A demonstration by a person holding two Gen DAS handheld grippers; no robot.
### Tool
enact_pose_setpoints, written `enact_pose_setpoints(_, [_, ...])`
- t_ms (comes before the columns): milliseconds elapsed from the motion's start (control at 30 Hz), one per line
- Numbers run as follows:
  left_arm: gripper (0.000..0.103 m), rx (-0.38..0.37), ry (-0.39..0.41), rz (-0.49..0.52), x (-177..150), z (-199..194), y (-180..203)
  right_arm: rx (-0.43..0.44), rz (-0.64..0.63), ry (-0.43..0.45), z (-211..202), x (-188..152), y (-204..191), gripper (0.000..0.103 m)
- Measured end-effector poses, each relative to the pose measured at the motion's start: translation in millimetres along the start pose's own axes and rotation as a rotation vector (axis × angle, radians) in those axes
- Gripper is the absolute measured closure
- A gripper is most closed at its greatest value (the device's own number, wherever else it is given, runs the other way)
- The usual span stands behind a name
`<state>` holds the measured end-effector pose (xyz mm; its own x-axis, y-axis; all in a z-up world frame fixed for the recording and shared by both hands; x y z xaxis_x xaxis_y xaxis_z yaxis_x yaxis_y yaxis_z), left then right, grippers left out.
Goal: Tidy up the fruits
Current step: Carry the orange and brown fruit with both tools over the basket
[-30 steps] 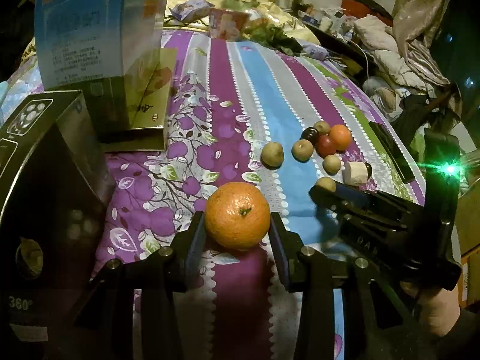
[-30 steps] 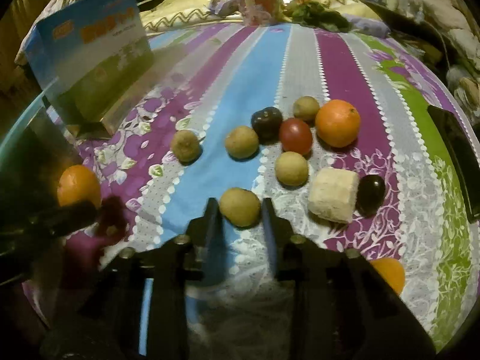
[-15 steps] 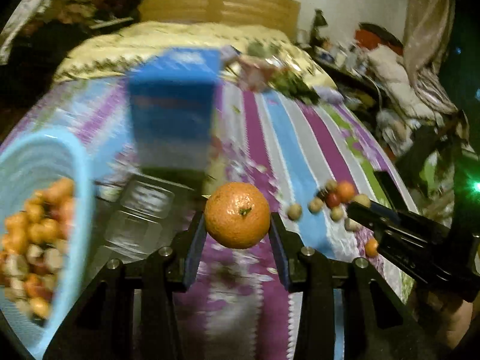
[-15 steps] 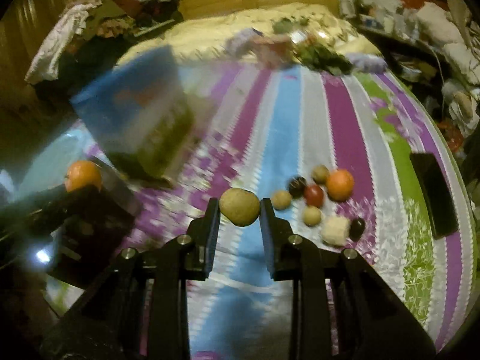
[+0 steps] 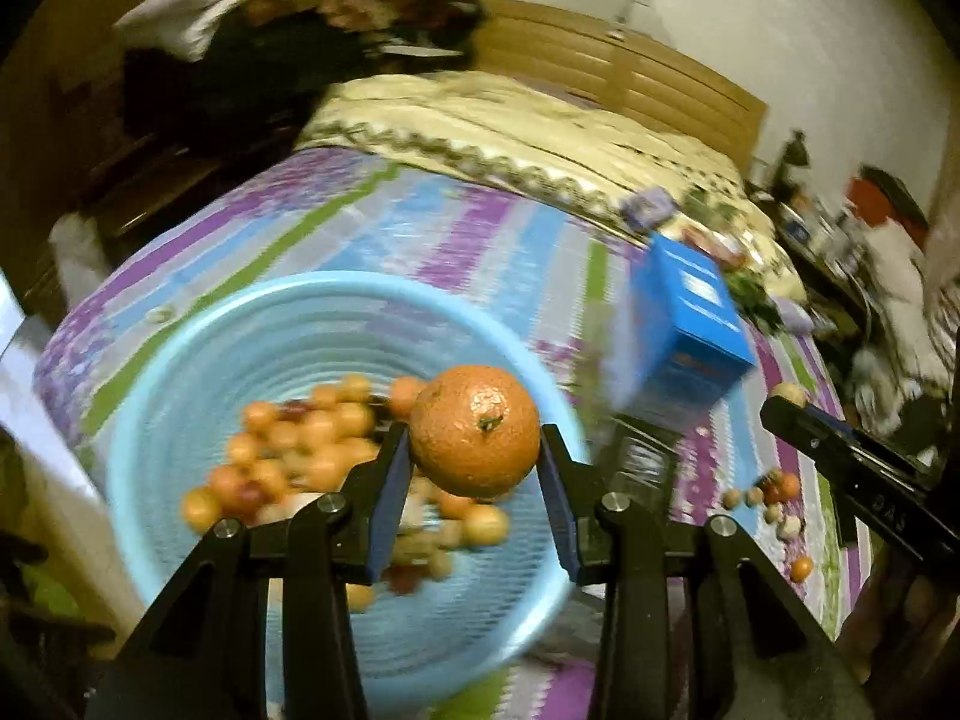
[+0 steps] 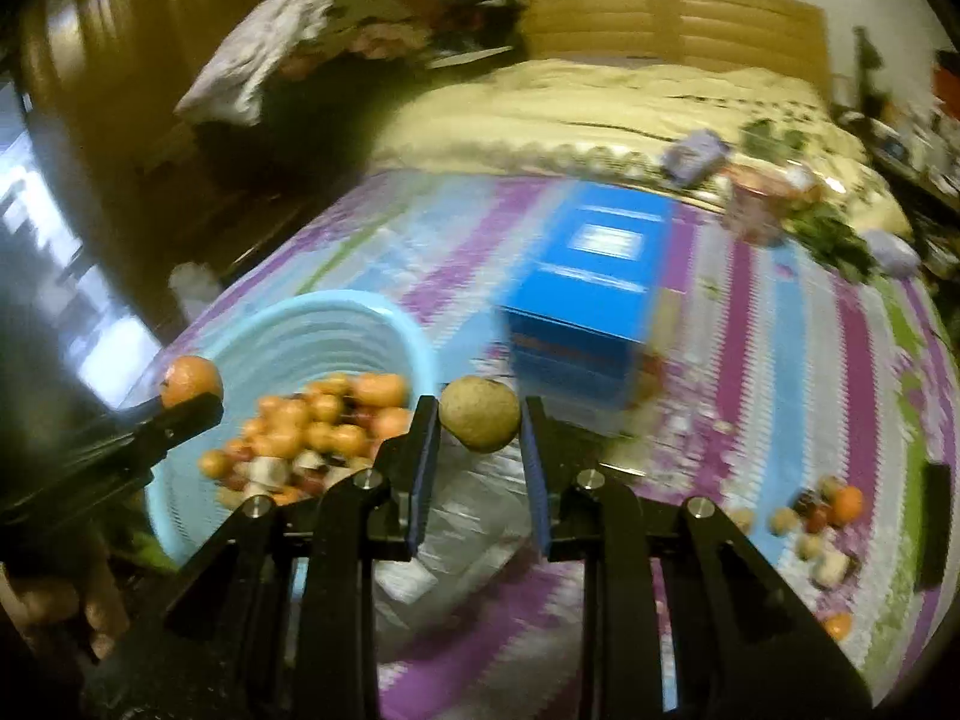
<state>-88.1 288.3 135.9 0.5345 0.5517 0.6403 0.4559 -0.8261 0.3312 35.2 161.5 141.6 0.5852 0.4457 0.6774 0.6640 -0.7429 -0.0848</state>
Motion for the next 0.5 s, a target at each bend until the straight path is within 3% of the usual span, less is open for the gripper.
enact_pose_setpoints(200, [0.060, 0.062, -0.018, -0.054, 8.5, -14.1, -57.4, 0.061, -0.056, -0.059, 23.6, 12.2, -59.7, 0.076])
enact_pose_setpoints(500, [0.060, 0.066, -0.100, -0.135, -1.0, -5.9, -115.1, 0.093, -0.135, -0.239, 62.6, -3.0, -113.6, 0.076])
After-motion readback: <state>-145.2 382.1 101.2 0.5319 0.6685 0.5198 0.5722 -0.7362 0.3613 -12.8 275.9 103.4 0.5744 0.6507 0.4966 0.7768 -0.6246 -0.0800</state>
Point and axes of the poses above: each gripper's, at about its wrist camera, not at the fingertips, and z roughly the way its jaws point, y to its right, x to its top, the point moved 8 cm from there along z, roughly the way its jaws point, and after that the axes turned 10 degrees about -x, right-handed, at the moved point
